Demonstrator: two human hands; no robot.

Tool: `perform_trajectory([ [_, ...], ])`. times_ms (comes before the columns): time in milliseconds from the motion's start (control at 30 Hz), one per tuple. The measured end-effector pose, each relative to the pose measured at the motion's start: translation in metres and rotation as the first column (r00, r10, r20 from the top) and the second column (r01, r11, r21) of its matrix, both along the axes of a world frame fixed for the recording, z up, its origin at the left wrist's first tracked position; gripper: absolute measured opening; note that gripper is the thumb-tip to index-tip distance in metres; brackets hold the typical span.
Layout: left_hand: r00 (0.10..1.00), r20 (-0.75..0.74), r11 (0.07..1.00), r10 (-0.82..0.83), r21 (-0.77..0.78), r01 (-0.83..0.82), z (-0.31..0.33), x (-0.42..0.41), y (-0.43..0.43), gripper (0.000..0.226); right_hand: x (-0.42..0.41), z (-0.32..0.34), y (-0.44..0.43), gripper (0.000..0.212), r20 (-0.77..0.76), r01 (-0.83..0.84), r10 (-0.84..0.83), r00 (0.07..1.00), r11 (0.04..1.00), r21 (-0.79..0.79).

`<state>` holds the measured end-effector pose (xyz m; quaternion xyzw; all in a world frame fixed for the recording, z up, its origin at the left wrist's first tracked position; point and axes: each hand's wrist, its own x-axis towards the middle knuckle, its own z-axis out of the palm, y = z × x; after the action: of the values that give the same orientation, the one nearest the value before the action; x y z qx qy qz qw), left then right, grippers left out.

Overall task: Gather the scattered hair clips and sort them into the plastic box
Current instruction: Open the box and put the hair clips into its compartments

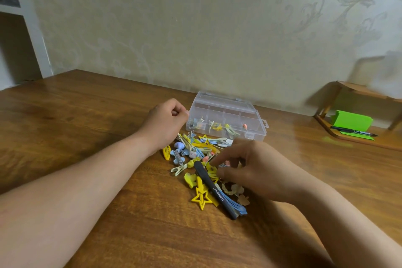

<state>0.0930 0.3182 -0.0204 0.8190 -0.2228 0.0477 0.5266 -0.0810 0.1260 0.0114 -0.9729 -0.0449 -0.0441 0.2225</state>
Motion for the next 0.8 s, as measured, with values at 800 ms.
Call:
perform_trajectory([
  [800,1.000,-0.006,0.999,-0.025,-0.022,0.024,-0.004,0.006,0.000,0.012,0.067,0.040,-0.061,0.006,0.214,0.491,-0.479,0.851,0.871,-0.001],
])
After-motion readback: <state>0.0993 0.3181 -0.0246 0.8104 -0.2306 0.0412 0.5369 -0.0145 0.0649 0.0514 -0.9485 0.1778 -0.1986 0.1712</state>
